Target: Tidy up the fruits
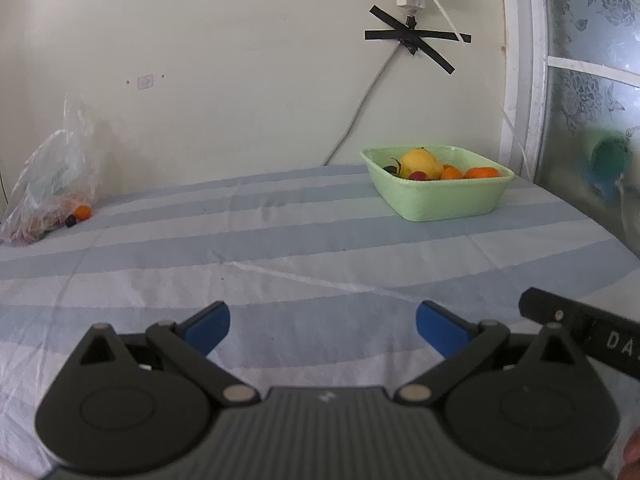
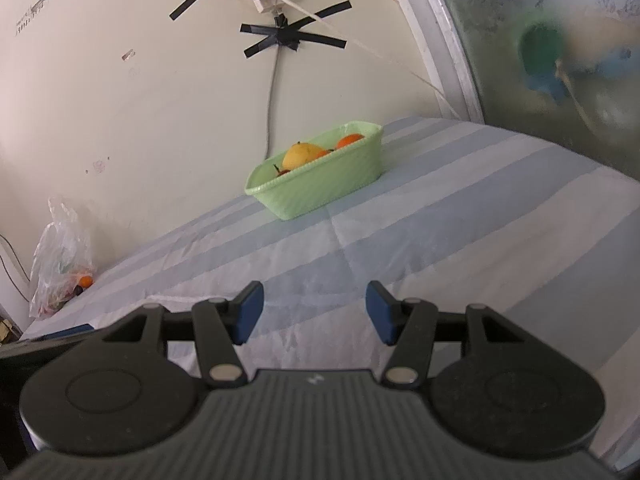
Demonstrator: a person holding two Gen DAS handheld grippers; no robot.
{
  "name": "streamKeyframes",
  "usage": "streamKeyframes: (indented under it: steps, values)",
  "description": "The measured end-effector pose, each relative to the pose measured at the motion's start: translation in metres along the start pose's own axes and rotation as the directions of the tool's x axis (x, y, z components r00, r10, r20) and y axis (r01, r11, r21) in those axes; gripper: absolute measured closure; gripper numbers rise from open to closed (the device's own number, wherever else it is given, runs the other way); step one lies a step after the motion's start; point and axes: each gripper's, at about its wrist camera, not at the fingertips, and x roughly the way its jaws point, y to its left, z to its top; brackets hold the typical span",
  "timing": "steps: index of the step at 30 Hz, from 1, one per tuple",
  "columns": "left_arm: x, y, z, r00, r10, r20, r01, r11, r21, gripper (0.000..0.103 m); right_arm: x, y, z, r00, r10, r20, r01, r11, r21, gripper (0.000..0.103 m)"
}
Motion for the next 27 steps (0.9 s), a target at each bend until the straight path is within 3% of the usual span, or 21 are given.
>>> streamKeyframes:
  steps: [27]
  values:
    - [0.0034, -0.0041, -0.0070, 0.997, -0.036, -0.075, 0.037, 0.999, 0.016, 0.000, -0.0011, 0.0020, 0.0006, 1.000, -0.009, 0.012, 0.009, 1.000, 0.001, 0.044]
